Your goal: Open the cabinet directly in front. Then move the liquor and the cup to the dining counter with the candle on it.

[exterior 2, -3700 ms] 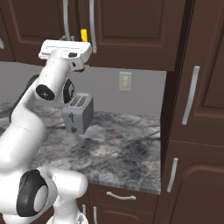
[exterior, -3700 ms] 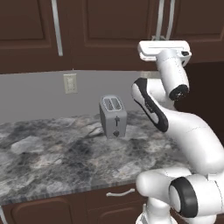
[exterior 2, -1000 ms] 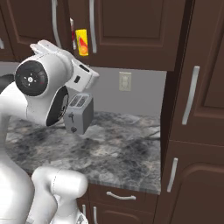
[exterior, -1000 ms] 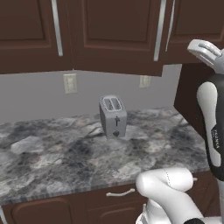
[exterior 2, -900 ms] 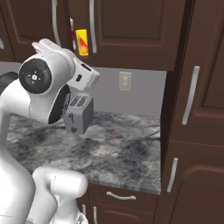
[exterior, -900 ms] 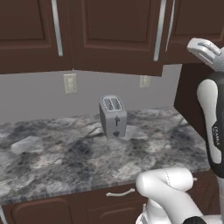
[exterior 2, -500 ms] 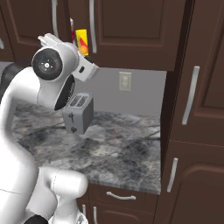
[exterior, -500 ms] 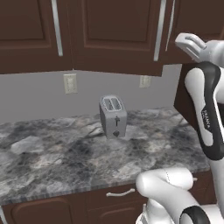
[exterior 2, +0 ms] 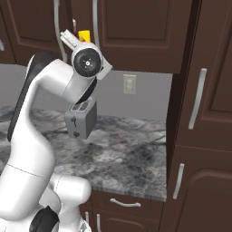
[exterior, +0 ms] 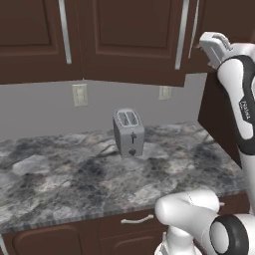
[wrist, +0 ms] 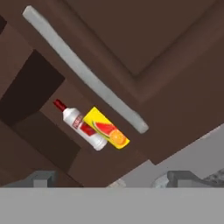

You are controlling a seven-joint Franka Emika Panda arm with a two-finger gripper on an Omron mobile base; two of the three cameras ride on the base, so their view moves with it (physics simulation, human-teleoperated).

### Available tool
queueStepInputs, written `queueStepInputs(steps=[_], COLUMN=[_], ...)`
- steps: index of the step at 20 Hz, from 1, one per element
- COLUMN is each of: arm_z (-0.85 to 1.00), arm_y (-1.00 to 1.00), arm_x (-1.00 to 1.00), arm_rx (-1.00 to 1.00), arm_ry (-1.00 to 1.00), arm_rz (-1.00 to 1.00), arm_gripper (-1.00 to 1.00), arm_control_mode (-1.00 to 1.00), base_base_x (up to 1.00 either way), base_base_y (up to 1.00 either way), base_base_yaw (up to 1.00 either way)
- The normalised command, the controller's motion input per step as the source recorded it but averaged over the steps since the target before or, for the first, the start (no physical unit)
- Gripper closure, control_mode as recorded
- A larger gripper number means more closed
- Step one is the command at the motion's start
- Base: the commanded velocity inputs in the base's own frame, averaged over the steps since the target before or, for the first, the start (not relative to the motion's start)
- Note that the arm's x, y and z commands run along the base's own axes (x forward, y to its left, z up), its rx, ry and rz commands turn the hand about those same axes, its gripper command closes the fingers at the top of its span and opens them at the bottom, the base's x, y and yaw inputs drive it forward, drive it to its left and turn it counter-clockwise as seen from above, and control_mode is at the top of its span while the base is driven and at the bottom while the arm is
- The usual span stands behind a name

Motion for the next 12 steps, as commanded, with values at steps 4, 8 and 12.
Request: queueStepInputs(steps=[4,8,12], arm_z=[0.00,0.00,0.00], arm_y=[0.00,0.00,0.08], arm_x=[0.61,0.47,0.52], arm_rx=[0.11,0.13,0.08], arm_ry=[0.12,0.12,0.00], arm_rz=[0.11,0.13,0.03], arm_gripper=[-1.00,-1.00,-1.00], arm_control_mode=[-1.00,-1.00,-1.00], base_base_x=[0.00,0.00,0.00], base_base_y=[0.00,0.00,0.00], base_base_yaw=[0.00,0.00,0.00])
